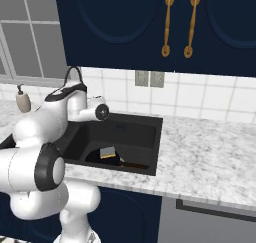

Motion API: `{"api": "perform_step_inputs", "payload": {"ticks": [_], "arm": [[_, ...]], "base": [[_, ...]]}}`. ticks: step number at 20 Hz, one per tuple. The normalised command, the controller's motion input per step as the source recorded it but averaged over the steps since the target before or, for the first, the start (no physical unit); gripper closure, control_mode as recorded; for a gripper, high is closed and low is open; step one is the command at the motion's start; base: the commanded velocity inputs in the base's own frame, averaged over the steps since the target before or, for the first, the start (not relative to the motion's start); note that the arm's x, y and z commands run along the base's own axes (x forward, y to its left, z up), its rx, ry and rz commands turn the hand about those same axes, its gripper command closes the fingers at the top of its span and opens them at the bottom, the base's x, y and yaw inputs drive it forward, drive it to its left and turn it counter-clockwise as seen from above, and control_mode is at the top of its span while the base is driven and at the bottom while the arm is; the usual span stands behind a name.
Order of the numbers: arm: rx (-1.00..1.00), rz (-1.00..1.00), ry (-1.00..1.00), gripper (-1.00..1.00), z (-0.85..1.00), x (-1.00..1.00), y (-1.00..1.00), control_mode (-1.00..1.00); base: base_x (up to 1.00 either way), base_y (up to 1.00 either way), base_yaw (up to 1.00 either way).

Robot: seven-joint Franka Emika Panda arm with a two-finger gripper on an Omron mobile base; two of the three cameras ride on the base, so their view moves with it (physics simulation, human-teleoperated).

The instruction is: Pick the pan and sponge and place them into the sink. Then turn on the water.

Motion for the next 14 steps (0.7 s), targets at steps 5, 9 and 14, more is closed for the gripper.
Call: {"api": "perform_step_inputs", "payload": {"ticks": [5,9,14], "arm": [[0.00,0.00,0.01,-1.00,-0.07,0.29,-0.05,-1.00],[0.00,0.00,0.00,-1.00,-0.14,0.27,0.00,-1.00],[0.00,0.00,0.00,-1.00,-0.19,0.20,0.00,-1.00]], "base": [[0.00,0.00,0.00],[0.00,0.00,0.00],[0.00,0.00,0.00]]}}
